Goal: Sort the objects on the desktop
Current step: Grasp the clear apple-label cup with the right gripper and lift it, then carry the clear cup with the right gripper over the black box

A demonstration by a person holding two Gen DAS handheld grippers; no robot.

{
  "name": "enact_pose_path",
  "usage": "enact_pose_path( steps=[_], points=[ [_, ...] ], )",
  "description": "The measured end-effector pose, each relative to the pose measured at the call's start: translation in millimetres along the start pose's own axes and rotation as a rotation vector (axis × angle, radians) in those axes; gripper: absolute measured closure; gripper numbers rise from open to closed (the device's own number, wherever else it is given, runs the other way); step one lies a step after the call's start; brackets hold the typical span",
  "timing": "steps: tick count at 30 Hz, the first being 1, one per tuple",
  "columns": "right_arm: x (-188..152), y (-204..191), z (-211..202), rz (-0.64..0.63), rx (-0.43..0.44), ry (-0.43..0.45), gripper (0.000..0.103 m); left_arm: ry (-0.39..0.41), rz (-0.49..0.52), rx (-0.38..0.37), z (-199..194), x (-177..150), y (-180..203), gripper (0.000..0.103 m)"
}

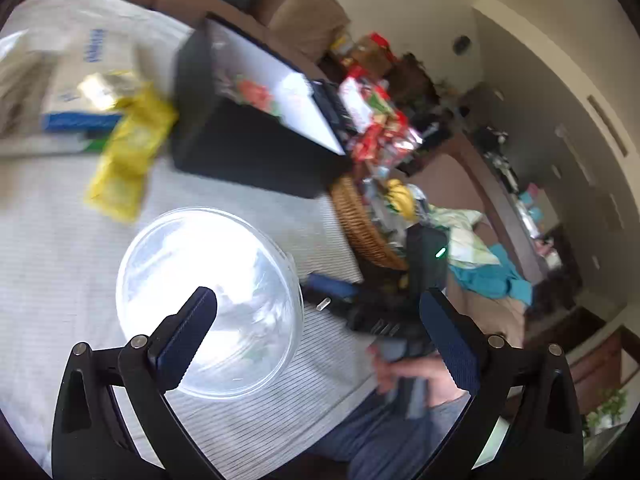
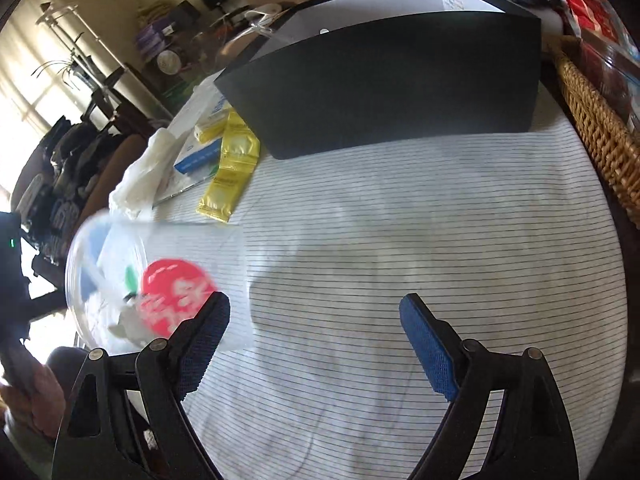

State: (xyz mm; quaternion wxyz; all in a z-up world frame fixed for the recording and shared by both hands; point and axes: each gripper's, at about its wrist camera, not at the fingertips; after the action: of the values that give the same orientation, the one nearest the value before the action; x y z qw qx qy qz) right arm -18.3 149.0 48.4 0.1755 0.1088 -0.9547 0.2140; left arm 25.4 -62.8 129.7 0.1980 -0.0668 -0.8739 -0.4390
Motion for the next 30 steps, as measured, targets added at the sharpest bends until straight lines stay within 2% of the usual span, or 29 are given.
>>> enact_pose_path(
  steps=[4, 8, 12, 15, 18, 21, 22, 24, 29, 30],
  points=[
    [-7, 8, -9, -0.024, -0.033, -0.001, 0.014, -0.056, 0.064, 0.028, 36, 25, 31, 0.002],
    [-13, 18, -35, -0.048, 0.002, 0.071, 0.013, -0.077, 0.113, 0.05, 52, 31, 52, 0.002],
    [-18, 17, -52, -0.109, 0.033, 0.131, 0.011, 0.01, 0.157, 0.06, 21, 23, 62, 0.002],
    [-21, 5, -53, -0.178, 0.032, 0.136, 0.01, 0.047, 0.189, 0.138, -5, 8, 52, 0.001],
    [-25, -15, -50, -0.273, 0.033, 0.141, 0.01, 0.05, 0.125, 0.182, -18, -1, 23, 0.002],
    [-32, -40, -43, -0.392, -0.029, 0.156, 0.007, 0.06, 0.047, 0.152, -23, -9, -8, 0.002],
    [-33, -49, -38, -0.434, -0.083, 0.164, 0.006, 0.057, 0.044, 0.146, -21, -9, -14, 0.002],
    [-30, -58, -24, -0.486, -0.137, 0.153, 0.006, 0.026, 0.064, 0.127, -6, -5, -23, 0.002],
    [-9, -60, 5, -0.443, -0.096, 0.126, 0.006, -0.016, 0.077, 0.006, 24, 14, -29, 0.001],
    [-8, -61, 8, -0.44, -0.097, 0.128, 0.006, -0.021, 0.079, 0.003, 29, 19, -28, 0.001]
  ],
)
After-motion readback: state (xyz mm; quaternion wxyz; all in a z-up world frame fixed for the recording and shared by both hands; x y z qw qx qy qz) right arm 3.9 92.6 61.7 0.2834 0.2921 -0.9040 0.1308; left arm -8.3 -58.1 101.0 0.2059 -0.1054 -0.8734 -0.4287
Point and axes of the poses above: each gripper's, at about its wrist camera, not at the fingertips, and z roughly the way its jaws point, y to its right, x to its top, and after that the axes turned 7 degrees about -y, right-handed
